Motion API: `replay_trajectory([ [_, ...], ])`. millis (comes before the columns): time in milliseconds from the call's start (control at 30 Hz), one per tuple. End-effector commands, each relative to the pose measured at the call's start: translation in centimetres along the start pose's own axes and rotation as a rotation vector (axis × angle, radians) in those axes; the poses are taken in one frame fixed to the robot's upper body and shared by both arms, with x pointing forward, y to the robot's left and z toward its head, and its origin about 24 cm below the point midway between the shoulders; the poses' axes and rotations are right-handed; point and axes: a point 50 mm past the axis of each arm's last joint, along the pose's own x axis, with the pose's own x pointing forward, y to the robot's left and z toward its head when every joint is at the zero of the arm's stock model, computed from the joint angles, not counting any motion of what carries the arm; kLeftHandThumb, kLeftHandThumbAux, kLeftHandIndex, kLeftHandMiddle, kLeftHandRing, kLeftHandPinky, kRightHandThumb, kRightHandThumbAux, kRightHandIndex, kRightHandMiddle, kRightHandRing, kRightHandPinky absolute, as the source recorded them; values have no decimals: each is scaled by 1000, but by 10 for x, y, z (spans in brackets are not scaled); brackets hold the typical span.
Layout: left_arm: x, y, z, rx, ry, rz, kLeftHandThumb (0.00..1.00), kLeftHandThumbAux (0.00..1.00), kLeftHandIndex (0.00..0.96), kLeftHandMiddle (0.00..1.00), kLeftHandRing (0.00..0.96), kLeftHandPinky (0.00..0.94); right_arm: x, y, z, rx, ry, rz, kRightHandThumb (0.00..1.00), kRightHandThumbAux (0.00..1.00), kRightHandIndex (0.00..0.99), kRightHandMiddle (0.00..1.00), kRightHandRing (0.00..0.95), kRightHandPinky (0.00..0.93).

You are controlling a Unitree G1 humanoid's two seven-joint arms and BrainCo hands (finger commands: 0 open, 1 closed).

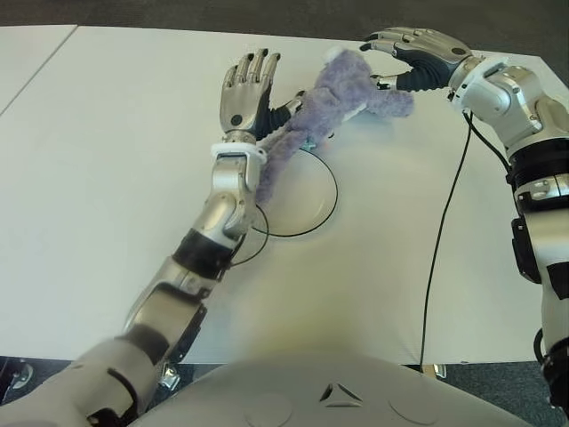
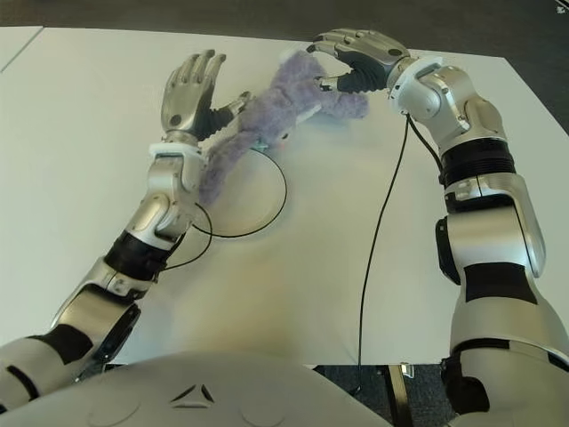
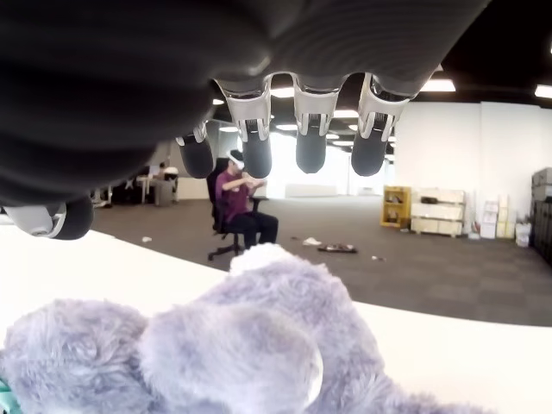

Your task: Put the doll into the plate.

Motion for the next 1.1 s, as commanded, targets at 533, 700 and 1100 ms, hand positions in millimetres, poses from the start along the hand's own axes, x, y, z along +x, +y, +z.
replay_trajectory([
  [533,6,-5,19,75,-46,-146,299,60,0,0,0,2,-7,22,-8,48,57,17,473,199,0,0,0,0],
  [700,9,-11,22,84,-60,-207,295,64,0,0,0,10,-7,26,-10,51,75,19,476,205,0,0,0,0],
  [1100,15,-24,27,106,-82,-351,264,89,0,0,0,31,-12,33,-19,57,145,18,502,223,0,0,0,0],
])
